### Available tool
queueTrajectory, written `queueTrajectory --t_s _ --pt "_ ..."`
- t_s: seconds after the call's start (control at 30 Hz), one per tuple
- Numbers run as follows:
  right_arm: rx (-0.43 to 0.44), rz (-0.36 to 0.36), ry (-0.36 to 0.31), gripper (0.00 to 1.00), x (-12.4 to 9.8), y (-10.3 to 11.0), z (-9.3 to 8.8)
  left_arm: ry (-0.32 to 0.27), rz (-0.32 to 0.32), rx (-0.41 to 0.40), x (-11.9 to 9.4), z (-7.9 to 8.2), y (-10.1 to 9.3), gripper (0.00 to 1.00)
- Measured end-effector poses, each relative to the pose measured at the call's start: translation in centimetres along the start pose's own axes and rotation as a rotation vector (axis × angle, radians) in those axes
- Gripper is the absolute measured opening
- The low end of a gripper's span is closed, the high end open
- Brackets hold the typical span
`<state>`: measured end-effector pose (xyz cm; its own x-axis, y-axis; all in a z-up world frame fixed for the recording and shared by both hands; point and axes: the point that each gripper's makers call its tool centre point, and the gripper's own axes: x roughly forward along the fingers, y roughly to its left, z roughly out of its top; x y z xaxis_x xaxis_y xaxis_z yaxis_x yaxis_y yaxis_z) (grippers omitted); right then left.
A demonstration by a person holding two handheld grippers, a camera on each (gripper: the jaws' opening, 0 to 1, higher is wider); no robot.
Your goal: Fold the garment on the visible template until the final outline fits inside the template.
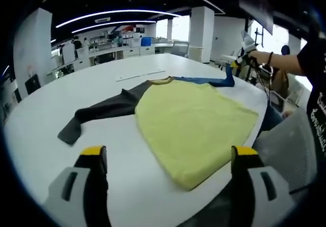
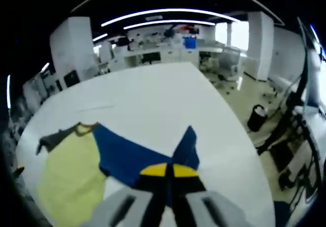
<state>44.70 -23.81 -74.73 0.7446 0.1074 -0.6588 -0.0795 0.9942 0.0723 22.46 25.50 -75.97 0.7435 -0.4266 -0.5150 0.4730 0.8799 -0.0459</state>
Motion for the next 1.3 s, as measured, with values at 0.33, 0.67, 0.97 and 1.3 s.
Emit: queueTrajectory --t_s 0.33,0.67,0.97,1.3 --pt "-0.048 0.045 -0.001 0.0 0.6 1.7 1.9 -0.012 -0.002 -0.036 -0.1 -0.1 0.1 0.99" --pt "-0.085 0.09 0.0 0.0 1.1 4.5 2.9 -0.014 0.001 -0.048 -0.2 -0.4 0.3 0.99" --pt "-0.125 0.148 0.002 0.0 1.6 7.6 3.8 -0.031 0.003 -0.071 -0.4 -0.2 0.4 0.99" --pt "-0.183 0.202 0.015 0.0 2.9 11.5 4.8 -0.032 0.01 -0.066 -0.7 -0.3 0.5 0.99"
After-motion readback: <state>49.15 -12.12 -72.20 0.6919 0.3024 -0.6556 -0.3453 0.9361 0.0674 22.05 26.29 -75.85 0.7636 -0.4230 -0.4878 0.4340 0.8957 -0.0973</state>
